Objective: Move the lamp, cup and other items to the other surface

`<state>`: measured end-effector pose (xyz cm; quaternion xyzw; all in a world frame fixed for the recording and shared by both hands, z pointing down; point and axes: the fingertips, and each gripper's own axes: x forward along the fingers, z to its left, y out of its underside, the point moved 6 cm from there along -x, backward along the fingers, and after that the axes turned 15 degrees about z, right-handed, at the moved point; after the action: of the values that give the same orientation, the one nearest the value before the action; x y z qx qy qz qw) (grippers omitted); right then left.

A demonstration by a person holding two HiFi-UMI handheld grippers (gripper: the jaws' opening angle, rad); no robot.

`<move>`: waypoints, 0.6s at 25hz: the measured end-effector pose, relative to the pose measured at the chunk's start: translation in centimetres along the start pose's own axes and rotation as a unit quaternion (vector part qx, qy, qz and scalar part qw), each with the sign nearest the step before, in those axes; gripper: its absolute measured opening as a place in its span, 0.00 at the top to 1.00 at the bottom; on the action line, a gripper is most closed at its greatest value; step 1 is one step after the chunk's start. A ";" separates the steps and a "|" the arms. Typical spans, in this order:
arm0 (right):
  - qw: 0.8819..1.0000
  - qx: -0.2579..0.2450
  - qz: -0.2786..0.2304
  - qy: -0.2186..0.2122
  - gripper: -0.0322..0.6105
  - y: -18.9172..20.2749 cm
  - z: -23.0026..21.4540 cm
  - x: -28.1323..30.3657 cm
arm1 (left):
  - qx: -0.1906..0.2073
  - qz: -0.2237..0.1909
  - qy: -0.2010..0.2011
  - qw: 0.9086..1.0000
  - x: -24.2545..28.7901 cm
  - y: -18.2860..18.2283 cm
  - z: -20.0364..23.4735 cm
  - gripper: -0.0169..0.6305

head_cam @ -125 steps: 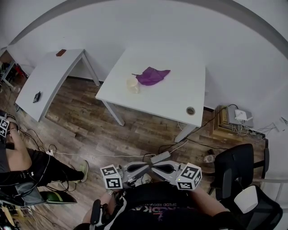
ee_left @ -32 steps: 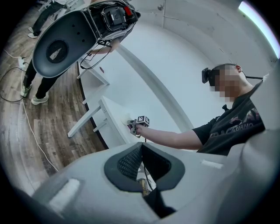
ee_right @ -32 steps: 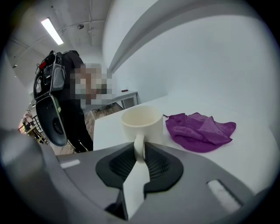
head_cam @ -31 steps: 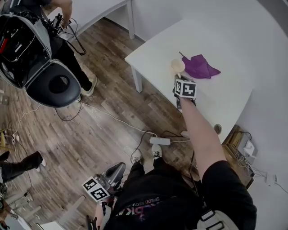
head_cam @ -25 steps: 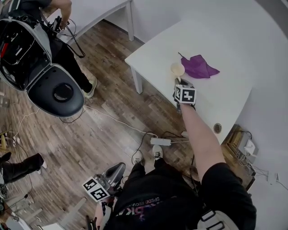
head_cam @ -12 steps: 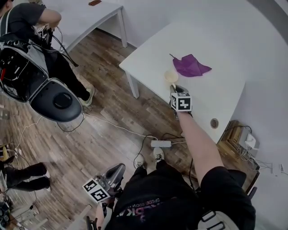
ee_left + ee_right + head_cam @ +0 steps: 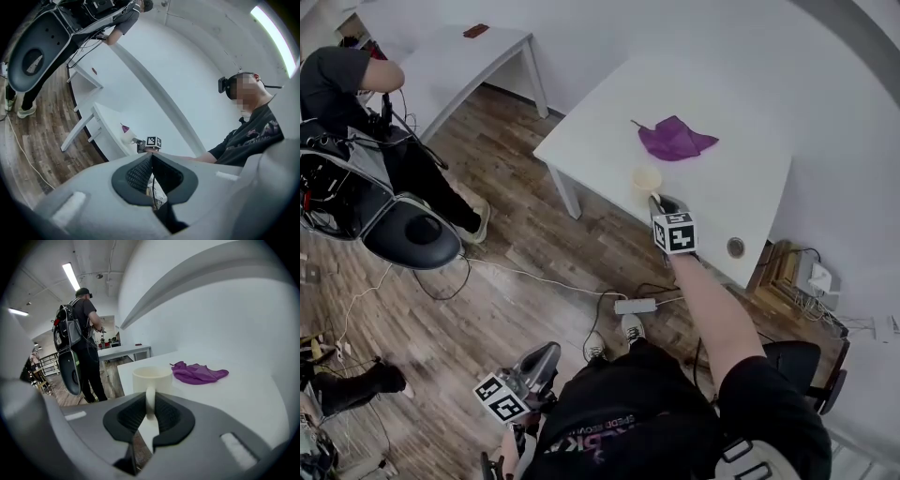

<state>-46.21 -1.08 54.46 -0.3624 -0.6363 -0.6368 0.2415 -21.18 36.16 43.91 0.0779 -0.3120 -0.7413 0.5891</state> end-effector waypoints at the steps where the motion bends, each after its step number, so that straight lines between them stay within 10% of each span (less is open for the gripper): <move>1: 1.000 0.000 -0.004 0.002 0.88 0.3 -0.1 -0.7 | 0.003 0.003 0.005 1.000 0.1 -0.1 0.0 0.98; 15: 0.994 0.038 -0.083 0.057 0.88 3.5 -3.6 -12.0 | 0.057 0.097 0.104 0.988 4.7 -2.4 -1.1 0.98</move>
<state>-36.59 -6.70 47.70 -0.2624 -0.6734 -0.6491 0.2374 -24.02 31.66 42.90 0.1580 -0.2970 -0.6495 0.6819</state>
